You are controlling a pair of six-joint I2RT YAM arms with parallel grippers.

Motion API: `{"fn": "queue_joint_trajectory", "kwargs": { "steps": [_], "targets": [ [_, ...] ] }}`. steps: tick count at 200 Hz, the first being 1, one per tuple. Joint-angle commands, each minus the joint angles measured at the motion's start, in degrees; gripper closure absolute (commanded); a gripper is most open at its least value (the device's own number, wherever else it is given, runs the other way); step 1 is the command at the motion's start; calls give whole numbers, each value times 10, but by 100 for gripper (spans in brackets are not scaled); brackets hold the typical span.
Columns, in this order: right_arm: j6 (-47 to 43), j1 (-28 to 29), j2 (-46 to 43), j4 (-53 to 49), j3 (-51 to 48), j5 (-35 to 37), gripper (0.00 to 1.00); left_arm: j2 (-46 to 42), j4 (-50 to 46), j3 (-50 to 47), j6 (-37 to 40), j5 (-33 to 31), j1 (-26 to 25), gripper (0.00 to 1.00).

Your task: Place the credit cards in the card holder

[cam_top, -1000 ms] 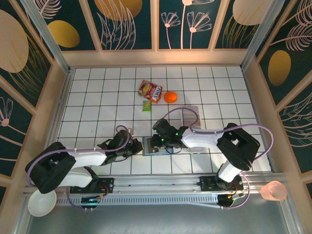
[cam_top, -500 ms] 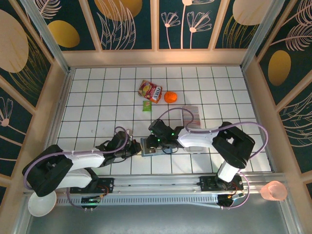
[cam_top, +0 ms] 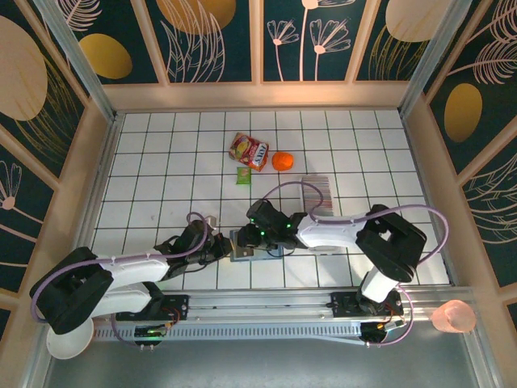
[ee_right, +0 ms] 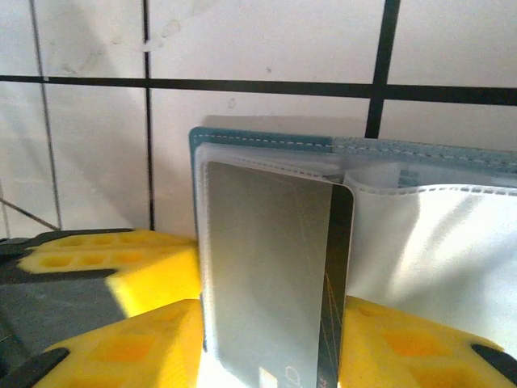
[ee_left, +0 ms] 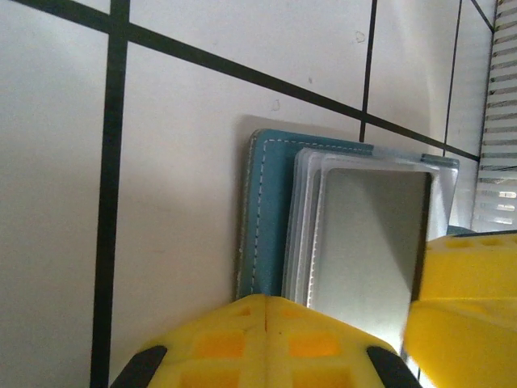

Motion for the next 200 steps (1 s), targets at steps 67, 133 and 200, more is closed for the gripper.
{"fn": "queue_joint_trajectory", "kwargs": {
  "steps": [67, 133, 200],
  "targets": [
    [51, 45, -111, -128, -38, 119, 46, -23, -6, 0, 7, -6, -3, 100],
    [63, 50, -87, -130, -46, 132, 46, -10, -7, 4, 10, 1, -3, 96],
    [67, 52, -34, -80, -34, 111, 46, -3, 3, -7, 7, 3, -3, 98]
  ]
}}
